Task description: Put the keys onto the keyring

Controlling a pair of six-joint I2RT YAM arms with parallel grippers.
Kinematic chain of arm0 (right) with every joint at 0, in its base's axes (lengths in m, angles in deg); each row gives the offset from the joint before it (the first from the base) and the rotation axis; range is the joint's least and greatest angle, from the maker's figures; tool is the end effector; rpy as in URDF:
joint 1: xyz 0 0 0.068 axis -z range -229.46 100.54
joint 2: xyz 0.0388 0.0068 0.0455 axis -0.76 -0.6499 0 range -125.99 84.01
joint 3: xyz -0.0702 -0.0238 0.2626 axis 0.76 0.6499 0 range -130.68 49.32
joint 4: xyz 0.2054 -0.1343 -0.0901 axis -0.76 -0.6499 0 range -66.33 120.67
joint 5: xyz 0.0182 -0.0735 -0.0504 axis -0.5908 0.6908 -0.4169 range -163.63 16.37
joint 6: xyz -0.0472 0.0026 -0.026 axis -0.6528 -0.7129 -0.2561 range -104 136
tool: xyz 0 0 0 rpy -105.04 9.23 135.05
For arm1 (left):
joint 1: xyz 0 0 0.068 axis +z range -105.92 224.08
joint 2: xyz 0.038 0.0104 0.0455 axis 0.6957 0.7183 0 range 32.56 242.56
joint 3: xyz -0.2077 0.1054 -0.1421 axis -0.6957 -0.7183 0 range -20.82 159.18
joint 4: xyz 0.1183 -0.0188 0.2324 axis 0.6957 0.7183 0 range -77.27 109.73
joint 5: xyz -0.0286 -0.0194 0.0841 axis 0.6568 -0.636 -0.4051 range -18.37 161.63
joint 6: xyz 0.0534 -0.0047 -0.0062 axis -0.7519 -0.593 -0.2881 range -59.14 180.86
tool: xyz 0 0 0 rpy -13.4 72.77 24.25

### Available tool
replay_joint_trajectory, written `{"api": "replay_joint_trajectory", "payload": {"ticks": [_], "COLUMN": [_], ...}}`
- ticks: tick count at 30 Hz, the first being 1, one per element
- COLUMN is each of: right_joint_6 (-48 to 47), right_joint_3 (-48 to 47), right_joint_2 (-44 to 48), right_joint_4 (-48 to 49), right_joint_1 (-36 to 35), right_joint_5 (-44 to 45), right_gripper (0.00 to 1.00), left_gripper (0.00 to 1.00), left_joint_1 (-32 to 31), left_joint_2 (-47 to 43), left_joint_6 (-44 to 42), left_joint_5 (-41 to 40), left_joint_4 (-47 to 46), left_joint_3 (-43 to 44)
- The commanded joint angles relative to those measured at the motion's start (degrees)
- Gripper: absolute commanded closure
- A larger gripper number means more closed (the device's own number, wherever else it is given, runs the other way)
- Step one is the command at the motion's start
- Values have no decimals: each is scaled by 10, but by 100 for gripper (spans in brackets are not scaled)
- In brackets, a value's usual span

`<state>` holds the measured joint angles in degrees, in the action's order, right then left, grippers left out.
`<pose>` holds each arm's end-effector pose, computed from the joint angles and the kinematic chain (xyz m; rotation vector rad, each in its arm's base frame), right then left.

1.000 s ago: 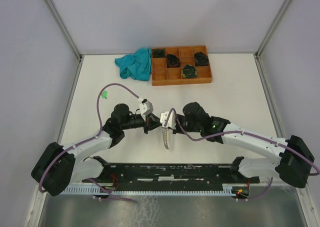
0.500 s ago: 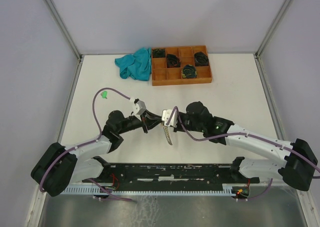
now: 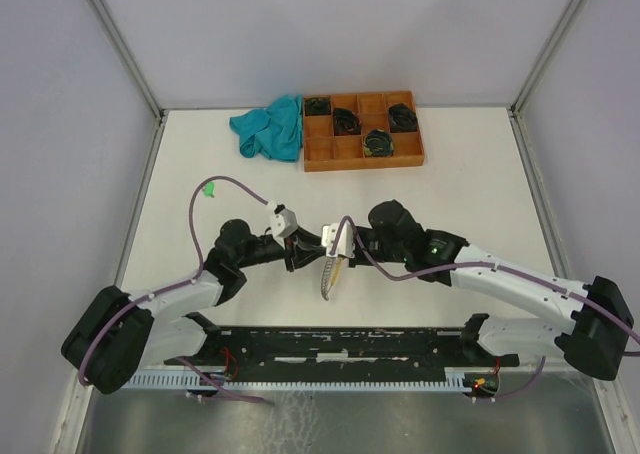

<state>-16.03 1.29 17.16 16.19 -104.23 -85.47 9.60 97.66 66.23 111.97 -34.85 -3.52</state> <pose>0.1432 0.2153 0.2742 -1.5785 1.4928 0.4511 0.1676 -0.1429 0.2113 0.9575 1.3850 -1.0828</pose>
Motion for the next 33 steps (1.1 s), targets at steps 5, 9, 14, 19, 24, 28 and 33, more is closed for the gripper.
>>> {"api": "replay_joint_trajectory", "payload": {"ticks": [5, 9, 14, 19, 24, 28, 33], "right_joint_6": [-22, -23, -23, -22, -19, -10, 14], "right_joint_3": [-47, -48, -50, -50, -49, -35, -2], "right_joint_2": [-12, -14, -16, -14, -13, 6, 31], "right_joint_4": [-14, -16, -18, -19, -20, -18, -13], "right_joint_1": [-4, -4, -4, -4, -3, -4, -4], "right_joint_5": [-22, -27, -29, -33, -34, 3, 38], "right_gripper": [99, 99, 99, 99, 99, 99, 99], "left_gripper": [60, 60, 62, 70, 92, 97, 97], "left_joint_1": [0, 1, 1, 1, 1, 4, 18], "left_joint_2": [34, 54, 82, 107, 124, 113, 89], "left_joint_6": [-146, -195, -221, -225, -218, -218, -153], "left_joint_5": [91, 109, 145, 179, 192, 176, 142], "left_joint_4": [94, 136, 171, 183, 190, 202, 135], "left_joint_3": [62, 85, 115, 133, 144, 142, 116]}}
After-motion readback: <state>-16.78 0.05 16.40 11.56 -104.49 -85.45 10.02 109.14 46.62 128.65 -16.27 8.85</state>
